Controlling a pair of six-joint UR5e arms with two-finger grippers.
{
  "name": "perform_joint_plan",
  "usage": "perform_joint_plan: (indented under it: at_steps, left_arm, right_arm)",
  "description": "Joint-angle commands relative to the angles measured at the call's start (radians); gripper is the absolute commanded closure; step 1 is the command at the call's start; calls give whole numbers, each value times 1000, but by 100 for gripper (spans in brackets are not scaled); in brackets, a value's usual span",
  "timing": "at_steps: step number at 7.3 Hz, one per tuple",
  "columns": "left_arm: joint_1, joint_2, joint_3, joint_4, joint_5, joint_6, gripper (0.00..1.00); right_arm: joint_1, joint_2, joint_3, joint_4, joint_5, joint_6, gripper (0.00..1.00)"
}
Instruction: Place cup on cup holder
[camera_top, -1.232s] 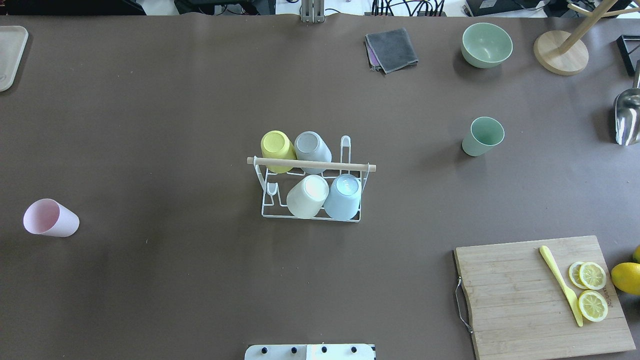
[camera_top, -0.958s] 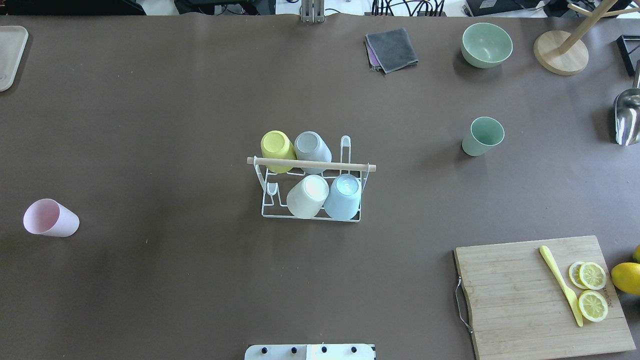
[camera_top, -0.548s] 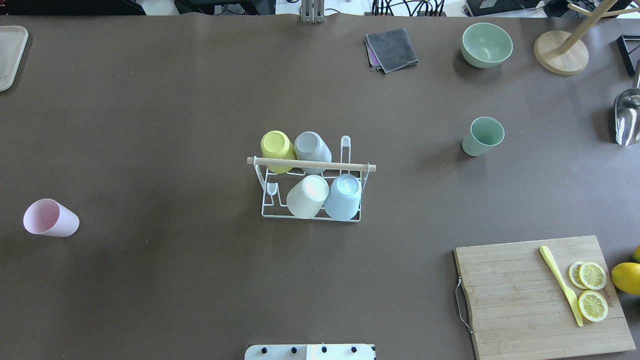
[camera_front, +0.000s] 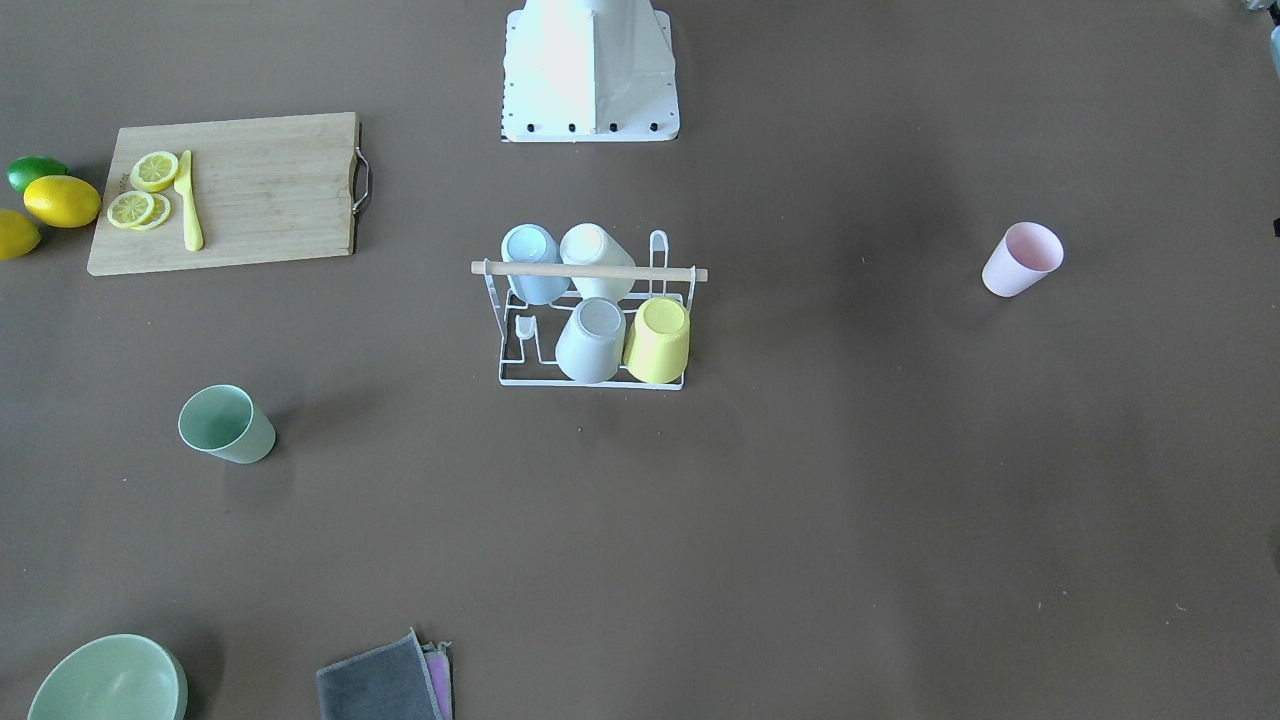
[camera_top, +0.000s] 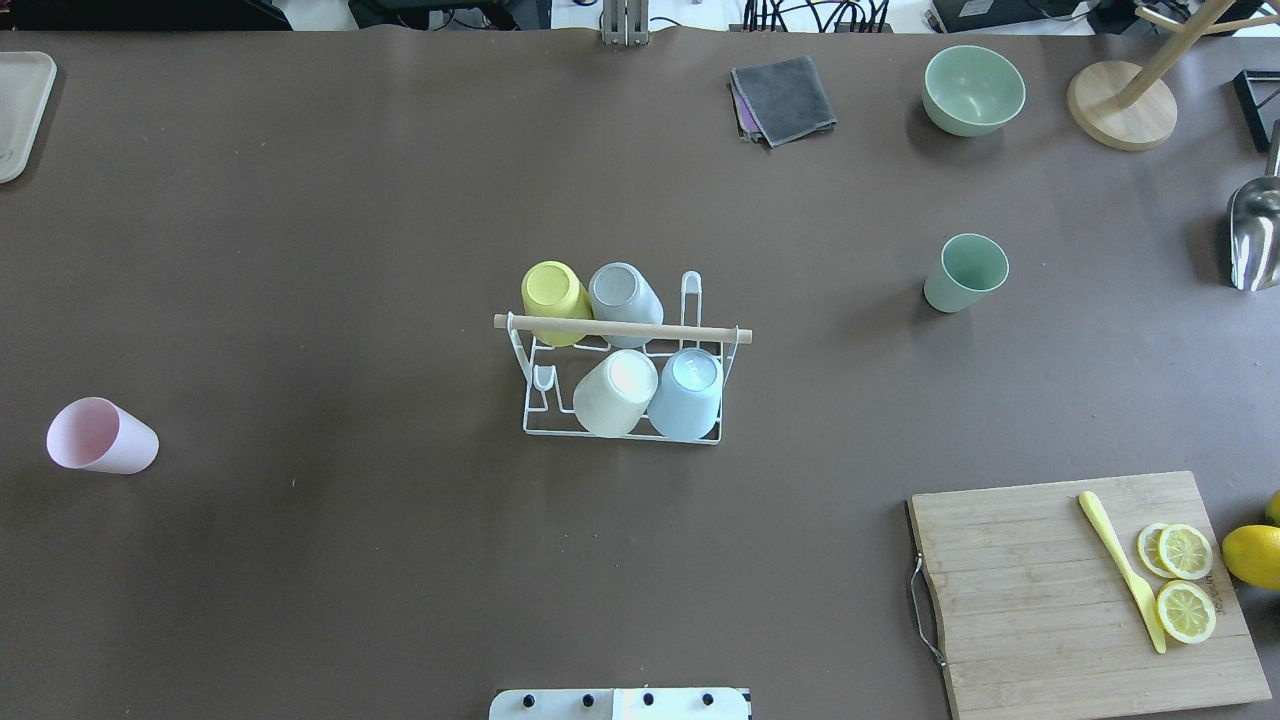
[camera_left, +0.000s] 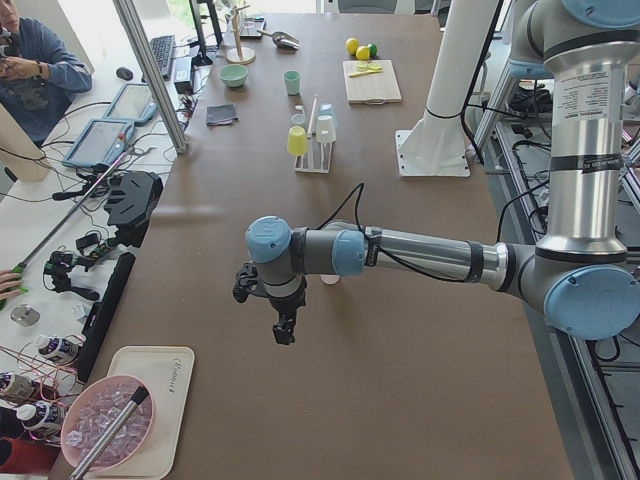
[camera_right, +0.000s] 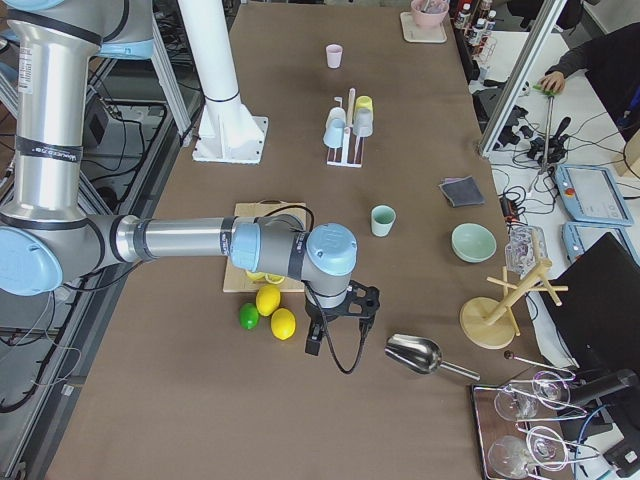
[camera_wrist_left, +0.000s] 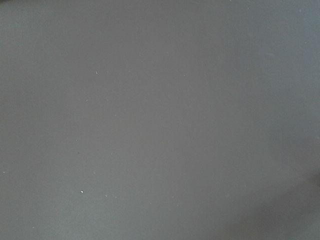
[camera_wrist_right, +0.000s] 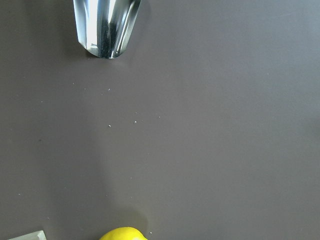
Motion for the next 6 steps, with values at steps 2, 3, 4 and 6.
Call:
perform_joint_plan:
  at_steps: [2,3,4,6]
  left_arm:
    - [-2,1,-12,0,-2,0,1]
    - [0,-2,-18,-2,0,0,1]
    - [-2,0,-22,0,-2,-1,1]
    - [-2,1,-21,0,-2,0,1]
  right_arm:
    - [0,0,1,1,-1,0,0]
    - [0,0,1,1,2,0,0]
    - [0,0,1,1,5,0,0]
    - [-2,3,8,9,7,6,0]
